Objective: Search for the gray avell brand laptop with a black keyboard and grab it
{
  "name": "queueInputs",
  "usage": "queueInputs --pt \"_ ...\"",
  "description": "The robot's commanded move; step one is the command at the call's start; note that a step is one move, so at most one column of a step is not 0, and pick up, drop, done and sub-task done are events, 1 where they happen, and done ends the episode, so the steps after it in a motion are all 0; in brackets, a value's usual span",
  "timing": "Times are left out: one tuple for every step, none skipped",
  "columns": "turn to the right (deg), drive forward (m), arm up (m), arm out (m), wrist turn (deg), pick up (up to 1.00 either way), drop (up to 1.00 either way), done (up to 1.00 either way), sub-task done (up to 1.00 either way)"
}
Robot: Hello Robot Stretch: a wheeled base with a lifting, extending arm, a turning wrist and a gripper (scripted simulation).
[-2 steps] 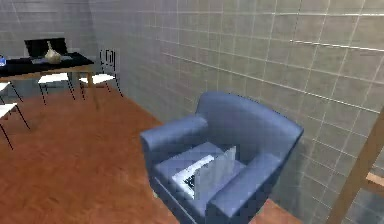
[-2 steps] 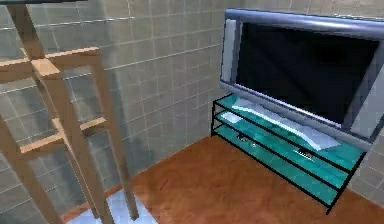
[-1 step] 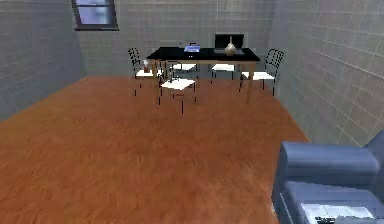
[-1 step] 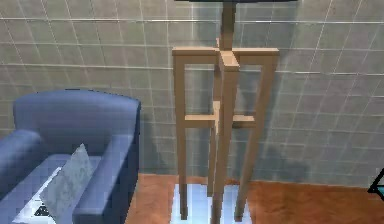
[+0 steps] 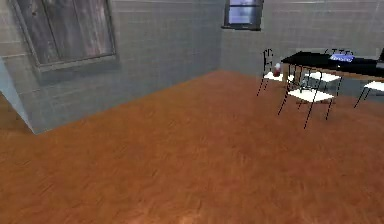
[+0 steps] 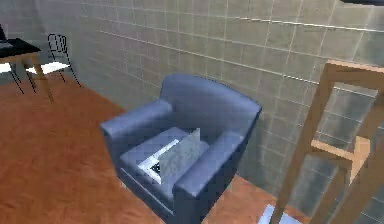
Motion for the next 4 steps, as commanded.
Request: queueInputs --pt "45.0 0.00 0.00 0.00 0.0 0.00 0.00 0.00 0.00" --pt "21.0 0.00 0.00 0.00 0.0 0.00 0.00 0.00 0.00" --pt "0.0 0.30 0.00 0.00 0.0 0.00 0.00 0.00 0.00" --pt "-45.0 0.00 0.00 0.00 0.0 0.00 0.00 0.00 0.00"
